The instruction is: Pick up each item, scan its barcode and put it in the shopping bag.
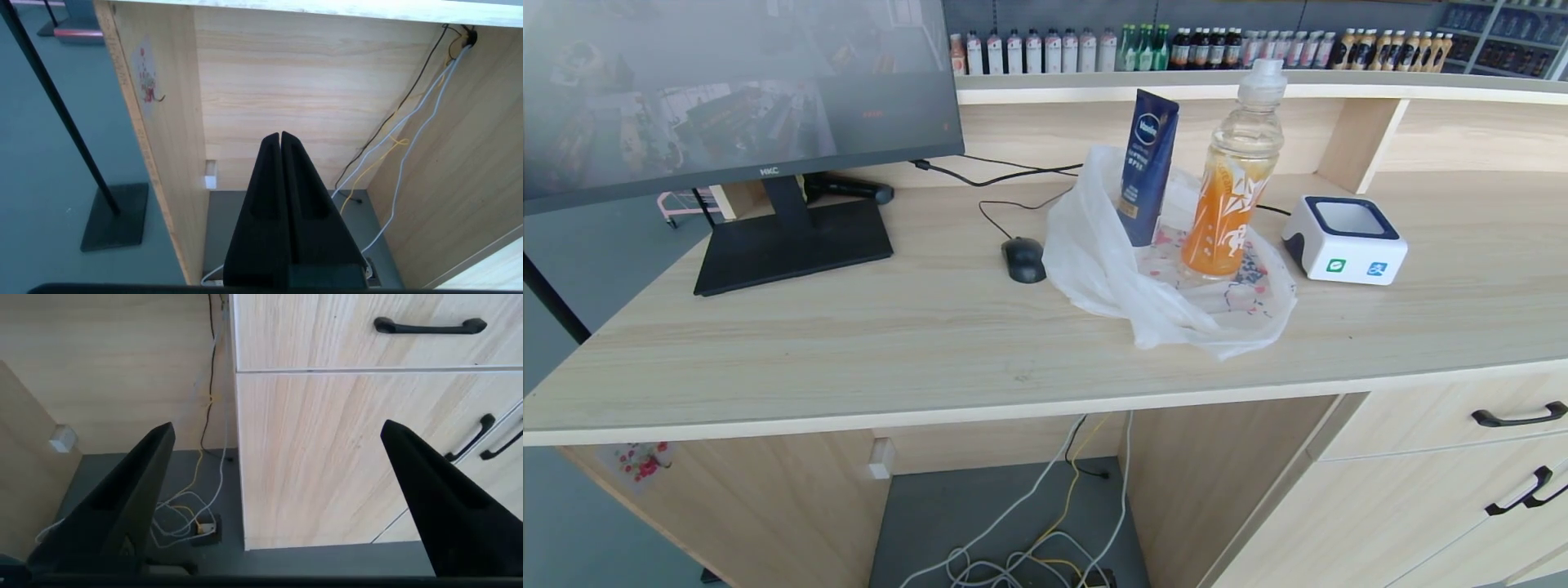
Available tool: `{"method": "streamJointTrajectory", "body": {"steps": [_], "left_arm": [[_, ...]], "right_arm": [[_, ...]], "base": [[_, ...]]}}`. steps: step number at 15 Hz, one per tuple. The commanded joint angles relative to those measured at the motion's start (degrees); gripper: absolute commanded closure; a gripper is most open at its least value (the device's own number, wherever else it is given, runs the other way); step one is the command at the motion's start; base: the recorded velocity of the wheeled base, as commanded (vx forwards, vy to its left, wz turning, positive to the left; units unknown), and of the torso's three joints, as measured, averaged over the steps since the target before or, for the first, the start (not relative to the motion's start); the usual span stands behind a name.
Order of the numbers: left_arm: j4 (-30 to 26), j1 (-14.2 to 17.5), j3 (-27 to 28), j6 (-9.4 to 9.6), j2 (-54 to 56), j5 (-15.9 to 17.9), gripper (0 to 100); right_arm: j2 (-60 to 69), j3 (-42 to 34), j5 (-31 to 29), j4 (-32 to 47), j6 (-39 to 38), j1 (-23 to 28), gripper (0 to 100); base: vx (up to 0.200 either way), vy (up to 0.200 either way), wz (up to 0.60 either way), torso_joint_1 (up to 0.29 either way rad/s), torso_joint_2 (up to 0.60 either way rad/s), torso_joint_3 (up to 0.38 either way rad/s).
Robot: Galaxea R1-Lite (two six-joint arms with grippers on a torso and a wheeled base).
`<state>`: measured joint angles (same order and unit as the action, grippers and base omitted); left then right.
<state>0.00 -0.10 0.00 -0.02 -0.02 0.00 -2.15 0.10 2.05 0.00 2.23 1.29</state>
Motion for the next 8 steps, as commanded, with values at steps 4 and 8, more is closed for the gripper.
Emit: {"method": "streamJointTrajectory", "body": {"steps": [4, 8], "left_arm": [[0.00, 0.01, 0.00, 0.11, 0.02, 0.00, 100], [0.00, 0.01, 0.00, 0.20, 0.02, 0.00, 100]], "right_arm": [[2.15, -0.01, -0.20, 0.09, -0.39, -1.29, 0], [2.15, -0.01, -0.20, 0.09, -0.30, -1.29, 0]], "base": [[-0.100, 0.000, 0.00, 0.000, 0.00, 0.002], [0.000, 0.000, 0.00, 0.000, 0.00, 0.000]]}}
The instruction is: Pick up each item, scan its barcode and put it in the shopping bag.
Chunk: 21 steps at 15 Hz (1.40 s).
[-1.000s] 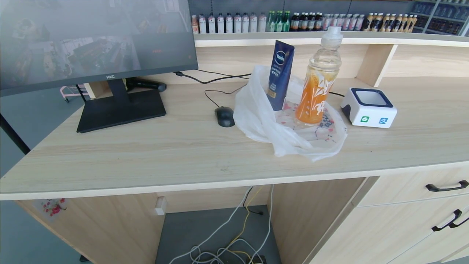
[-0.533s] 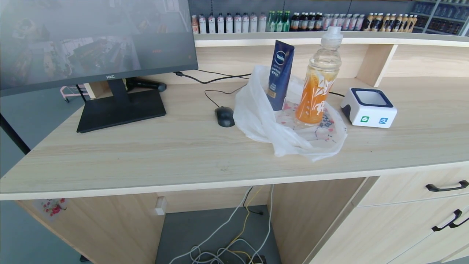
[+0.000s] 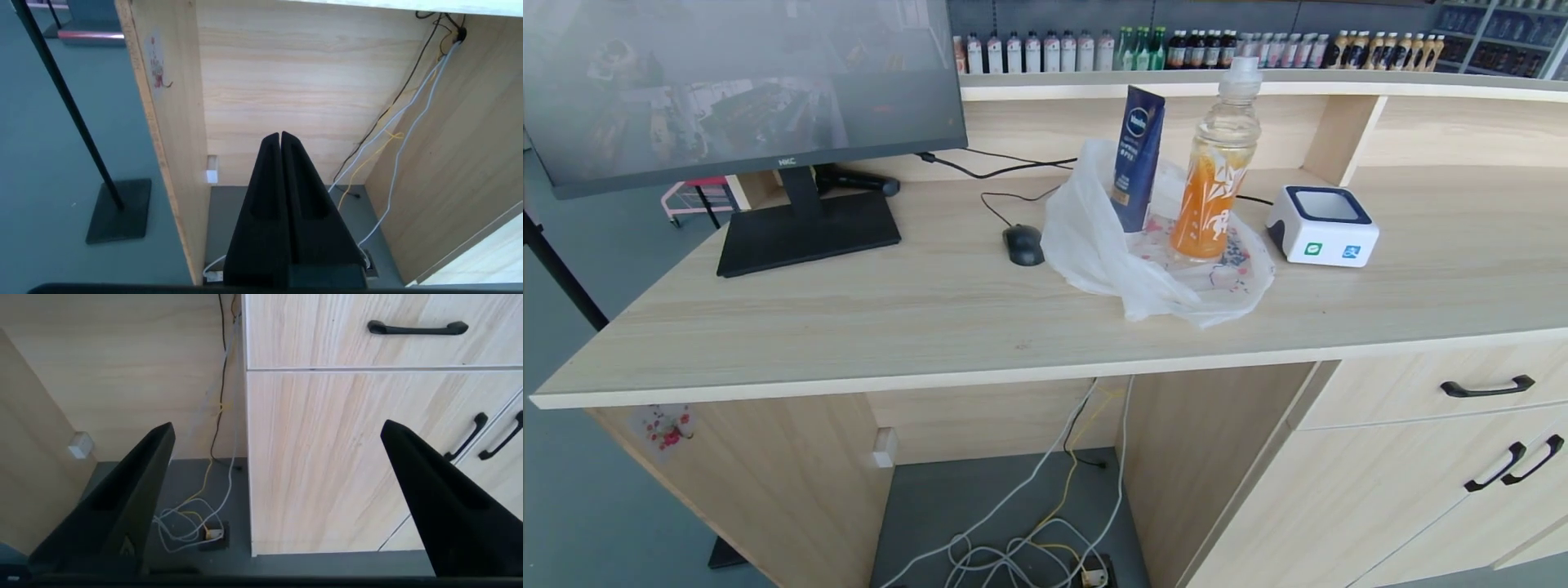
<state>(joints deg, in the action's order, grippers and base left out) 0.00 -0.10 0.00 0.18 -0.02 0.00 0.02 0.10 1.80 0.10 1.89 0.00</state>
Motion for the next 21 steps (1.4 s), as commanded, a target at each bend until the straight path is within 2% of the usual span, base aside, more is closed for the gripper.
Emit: {"method": "streamJointTrajectory", "body": {"steps": [1, 5, 21], "left_arm": [[0.00, 0.01, 0.00, -0.01, 0.02, 0.00, 100], [0.00, 0.01, 0.00, -0.27, 0.02, 0.00, 100], [0.00, 0.01, 0.00, -0.71, 0.02, 0.00, 100]], "right_arm": [[-0.02, -0.01, 0.04, -0.01, -0.04, 0.00, 0], [-0.02, -0.01, 0.04, -0.01, 0.04, 0.00, 0], [-0.02, -0.01, -0.05, -0.01, 0.13, 0.00, 0]], "base": [[0.000, 0.000, 0.00, 0.000, 0.00, 0.000], [0.000, 0.000, 0.00, 0.000, 0.00, 0.000], [0.000, -0.200, 0.00, 0.003, 0.00, 0.003]]}}
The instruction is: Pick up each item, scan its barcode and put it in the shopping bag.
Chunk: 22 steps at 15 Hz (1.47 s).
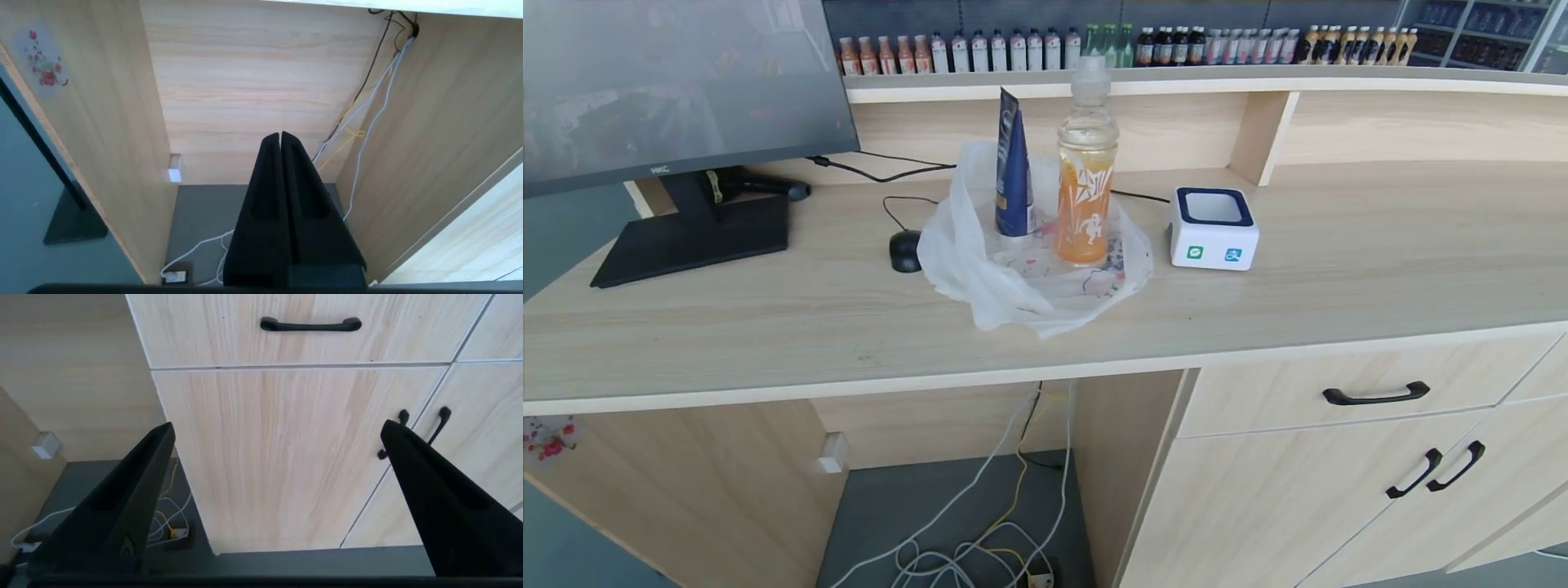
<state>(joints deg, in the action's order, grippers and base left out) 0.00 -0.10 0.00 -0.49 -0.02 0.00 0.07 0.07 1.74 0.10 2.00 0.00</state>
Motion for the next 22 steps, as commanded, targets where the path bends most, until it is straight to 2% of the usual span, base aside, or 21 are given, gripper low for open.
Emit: {"method": "streamJointTrajectory", "body": {"steps": [1, 13, 22], "left_arm": [[0.00, 0.01, 0.00, -0.04, 0.02, 0.00, 100], [0.00, 0.01, 0.00, -0.04, 0.02, 0.00, 100], [0.00, 0.01, 0.00, 0.05, 0.02, 0.00, 100]], "right_arm": [[-0.07, 0.01, 0.01, -0.01, 0.11, 0.00, 0], [-0.07, 0.01, 0.01, -0.01, 0.02, 0.00, 0], [-0.07, 0.01, 0.01, -0.01, 0.02, 0.00, 0]], "base": [[0.000, -0.200, 0.00, 0.007, 0.00, -0.002], [0.000, -0.200, 0.00, 0.005, 0.00, 0.002], [0.000, 0.000, 0.00, 0.000, 0.00, 0.000]]}}
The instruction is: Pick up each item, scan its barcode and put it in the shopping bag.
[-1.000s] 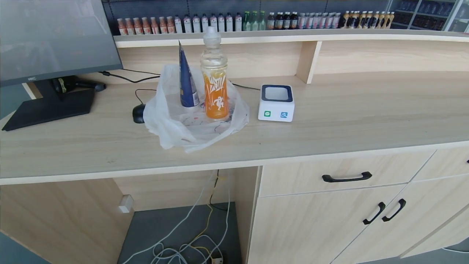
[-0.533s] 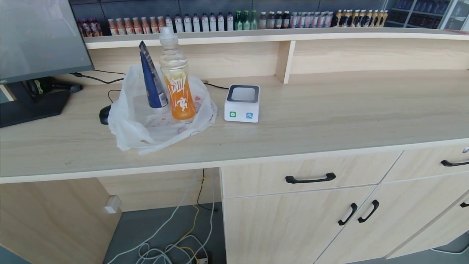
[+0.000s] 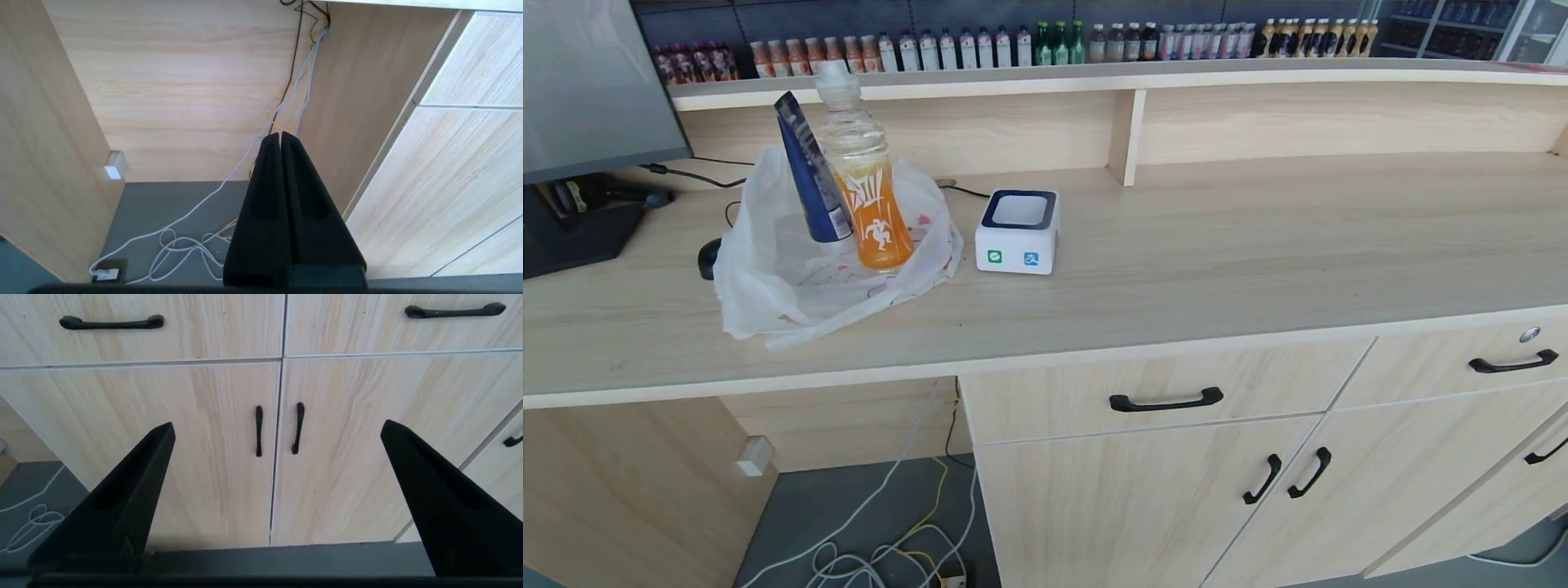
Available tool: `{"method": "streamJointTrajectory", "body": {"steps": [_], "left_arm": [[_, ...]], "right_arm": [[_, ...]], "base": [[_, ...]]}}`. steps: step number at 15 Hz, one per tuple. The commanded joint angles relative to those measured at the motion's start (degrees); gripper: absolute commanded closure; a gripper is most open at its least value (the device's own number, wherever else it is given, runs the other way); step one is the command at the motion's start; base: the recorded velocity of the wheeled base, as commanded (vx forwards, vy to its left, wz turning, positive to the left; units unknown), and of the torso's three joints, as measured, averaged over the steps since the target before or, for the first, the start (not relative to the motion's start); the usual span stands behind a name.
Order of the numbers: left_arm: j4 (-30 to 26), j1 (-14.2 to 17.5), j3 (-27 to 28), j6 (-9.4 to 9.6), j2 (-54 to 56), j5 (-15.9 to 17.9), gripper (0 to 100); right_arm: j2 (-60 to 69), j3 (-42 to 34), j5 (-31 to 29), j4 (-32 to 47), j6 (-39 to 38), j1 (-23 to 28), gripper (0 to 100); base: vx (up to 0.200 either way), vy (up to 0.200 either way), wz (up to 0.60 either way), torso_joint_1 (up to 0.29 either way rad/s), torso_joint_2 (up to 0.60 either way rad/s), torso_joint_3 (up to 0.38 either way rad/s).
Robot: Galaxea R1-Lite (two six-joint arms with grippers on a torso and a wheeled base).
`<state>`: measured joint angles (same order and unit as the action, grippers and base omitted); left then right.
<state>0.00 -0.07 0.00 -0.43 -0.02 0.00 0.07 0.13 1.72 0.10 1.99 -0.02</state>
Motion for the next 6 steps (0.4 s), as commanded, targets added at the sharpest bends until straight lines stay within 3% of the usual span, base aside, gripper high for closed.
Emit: {"method": "streamJointTrajectory", "body": {"steps": [1, 6], "left_arm": [[0.00, -0.01, 0.00, -0.01, 0.02, 0.00, 100], [0.00, -0.01, 0.00, -0.01, 0.02, 0.00, 100]], "right_arm": [[-0.07, -0.13, 0.04, -0.01, 0.03, 0.02, 0], [-0.07, -0.13, 0.04, -0.01, 0.03, 0.02, 0]], "base": [[0.000, 0.000, 0.00, 0.000, 0.00, 0.000], [0.000, 0.000, 0.00, 0.000, 0.00, 0.000]]}}
